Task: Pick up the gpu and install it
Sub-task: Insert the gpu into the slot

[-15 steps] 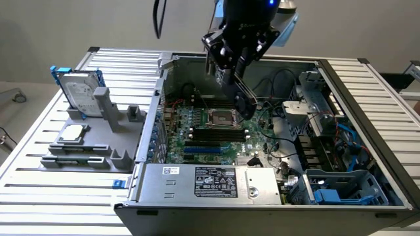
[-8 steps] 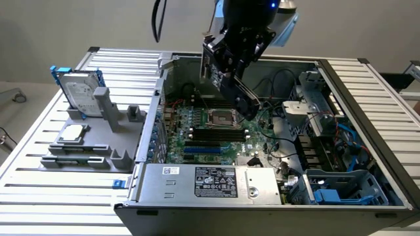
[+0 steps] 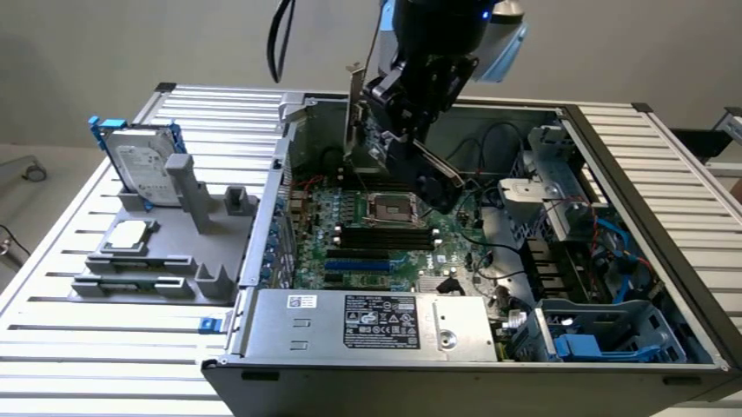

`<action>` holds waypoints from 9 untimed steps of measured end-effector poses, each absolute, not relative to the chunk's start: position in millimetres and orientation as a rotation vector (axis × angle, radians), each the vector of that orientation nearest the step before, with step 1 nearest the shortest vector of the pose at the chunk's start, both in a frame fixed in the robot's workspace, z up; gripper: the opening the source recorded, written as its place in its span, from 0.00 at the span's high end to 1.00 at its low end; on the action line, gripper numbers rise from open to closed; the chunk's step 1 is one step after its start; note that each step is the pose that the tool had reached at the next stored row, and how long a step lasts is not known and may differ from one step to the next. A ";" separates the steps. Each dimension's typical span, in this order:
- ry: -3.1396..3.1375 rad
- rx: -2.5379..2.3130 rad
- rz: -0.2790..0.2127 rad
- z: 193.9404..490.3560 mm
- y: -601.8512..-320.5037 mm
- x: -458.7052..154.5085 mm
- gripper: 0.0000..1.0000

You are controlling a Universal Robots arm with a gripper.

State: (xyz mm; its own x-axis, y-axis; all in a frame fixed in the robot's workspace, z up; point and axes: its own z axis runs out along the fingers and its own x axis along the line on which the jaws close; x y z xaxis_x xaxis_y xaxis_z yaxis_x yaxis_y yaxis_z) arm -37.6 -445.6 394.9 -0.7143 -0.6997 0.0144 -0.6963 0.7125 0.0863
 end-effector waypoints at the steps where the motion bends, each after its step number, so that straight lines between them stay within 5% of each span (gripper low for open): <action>1: -2.852 1.195 -0.115 394.2 -445.6 -37.6 0.74; 9: -2.754 1.397 -0.109 388.8 -445.6 -37.6 0.74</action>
State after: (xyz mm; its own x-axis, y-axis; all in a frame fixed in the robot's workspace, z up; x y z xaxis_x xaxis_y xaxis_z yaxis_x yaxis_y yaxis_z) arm -37.6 -445.6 388.8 -0.5899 -0.8073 0.0144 -0.8037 0.5888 0.0863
